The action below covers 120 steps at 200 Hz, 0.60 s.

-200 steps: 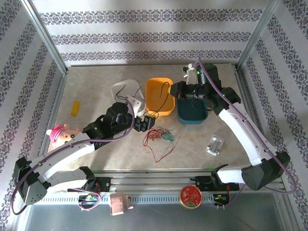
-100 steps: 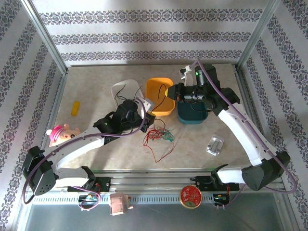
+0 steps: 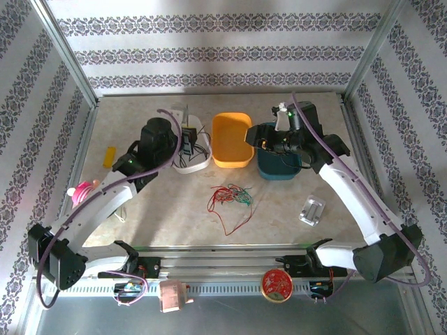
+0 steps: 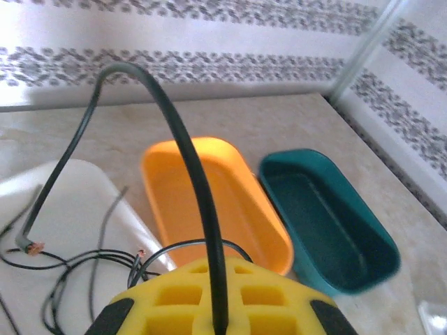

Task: Untangle the cables

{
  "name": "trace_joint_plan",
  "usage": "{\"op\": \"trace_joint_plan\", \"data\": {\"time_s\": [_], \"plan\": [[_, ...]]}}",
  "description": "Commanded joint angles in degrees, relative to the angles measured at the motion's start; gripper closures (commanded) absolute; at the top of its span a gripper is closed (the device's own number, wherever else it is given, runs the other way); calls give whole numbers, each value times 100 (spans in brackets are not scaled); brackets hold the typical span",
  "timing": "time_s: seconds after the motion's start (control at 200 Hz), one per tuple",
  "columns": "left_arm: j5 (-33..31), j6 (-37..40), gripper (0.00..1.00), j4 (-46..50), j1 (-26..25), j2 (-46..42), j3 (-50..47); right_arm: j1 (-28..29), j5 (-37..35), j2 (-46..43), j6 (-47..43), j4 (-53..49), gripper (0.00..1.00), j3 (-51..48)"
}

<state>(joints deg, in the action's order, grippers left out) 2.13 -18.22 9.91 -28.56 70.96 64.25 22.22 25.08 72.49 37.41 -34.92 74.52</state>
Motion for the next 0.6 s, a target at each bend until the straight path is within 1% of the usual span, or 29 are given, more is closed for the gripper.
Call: {"op": "trace_joint_plan", "data": {"time_s": [0.0,0.115,0.19,0.27,0.285,0.3,0.33,0.335,0.355,0.375,0.4,0.425,0.465,0.525,0.595], "plan": [[-147,161,100,626,394,518,361,10,-105,-146,14,108,38,-128],[82,389,100,493,723,1176,523,19,-126,-187,-48,34,38,-197],[245,440,100,307,827,1670,587,28,-135,-208,-99,-36,38,-201],[112,393,100,367,846,2137,723,36,-135,-242,-190,-139,38,-170],[111,382,95,377,845,2198,753,37,-139,-251,-215,-165,38,-157],[111,373,87,373,848,2247,769,37,-155,-259,-236,-191,38,-153],[112,344,67,327,837,2304,776,53,-189,-282,-281,-235,38,-148],[112,344,65,318,836,2311,774,54,-199,-286,-298,-248,38,-148],[93,317,48,263,830,2310,762,62,-217,-294,-326,-266,38,-146],[49,284,33,195,821,2288,750,72,-231,-303,-361,-292,38,-156],[-40,233,21,109,813,2226,722,77,-256,-314,-401,-324,38,-170],[-165,195,14,12,795,2146,689,72,-273,-314,-429,-358,38,-183],[-303,182,9,-99,763,1987,664,77,-300,-310,-455,-404,38,-220],[-495,295,6,-215,661,1723,635,81,-338,-305,-497,-444,38,-306],[-683,539,5,-186,485,1443,629,90,-370,-305,-513,-463,38,-430]]}}
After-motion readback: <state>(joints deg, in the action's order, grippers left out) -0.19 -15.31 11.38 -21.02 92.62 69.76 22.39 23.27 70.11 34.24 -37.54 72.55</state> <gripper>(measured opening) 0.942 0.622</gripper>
